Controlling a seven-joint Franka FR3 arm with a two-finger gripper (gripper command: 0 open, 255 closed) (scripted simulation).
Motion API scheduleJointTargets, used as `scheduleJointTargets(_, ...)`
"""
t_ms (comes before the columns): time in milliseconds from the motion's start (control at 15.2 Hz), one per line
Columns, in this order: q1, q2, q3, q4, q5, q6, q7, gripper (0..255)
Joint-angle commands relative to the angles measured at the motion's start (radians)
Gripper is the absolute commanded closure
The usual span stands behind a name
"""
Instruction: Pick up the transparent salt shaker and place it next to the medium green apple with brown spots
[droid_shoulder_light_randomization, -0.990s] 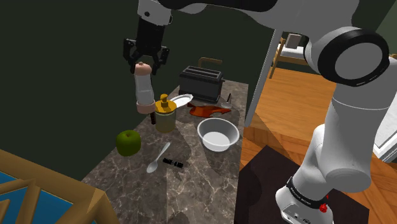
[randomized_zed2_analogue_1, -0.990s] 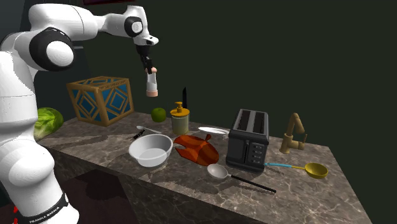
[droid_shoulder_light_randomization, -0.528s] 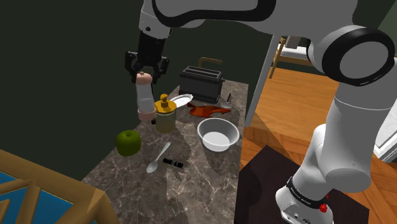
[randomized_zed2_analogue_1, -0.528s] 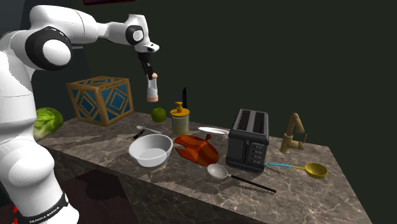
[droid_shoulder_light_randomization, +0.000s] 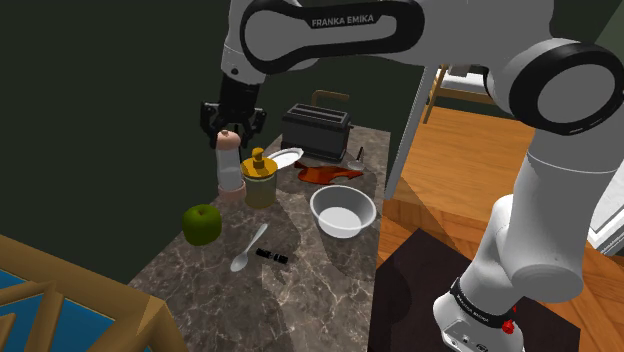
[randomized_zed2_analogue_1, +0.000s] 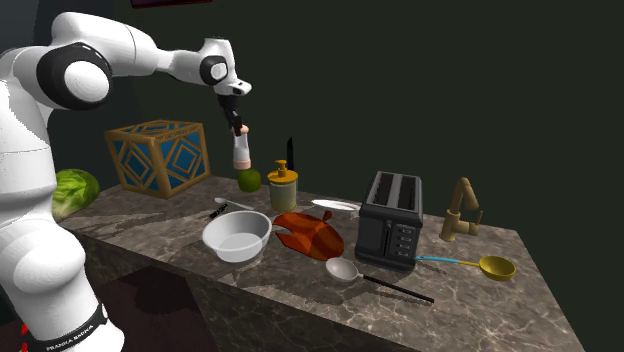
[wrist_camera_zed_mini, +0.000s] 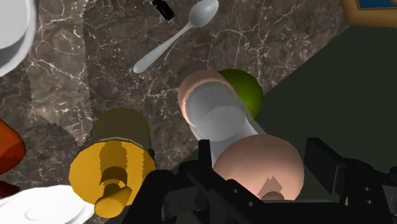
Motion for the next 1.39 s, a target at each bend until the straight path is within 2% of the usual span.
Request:
scheduleJointTargets(0, 0.0, -0.003, 0.0, -0.029, 0.002, 0.027, -0.003, 255)
scheduleJointTargets(1320, 0.001, 0.043, 0.002, -0.238, 0.012, 0.28, -0.03, 255)
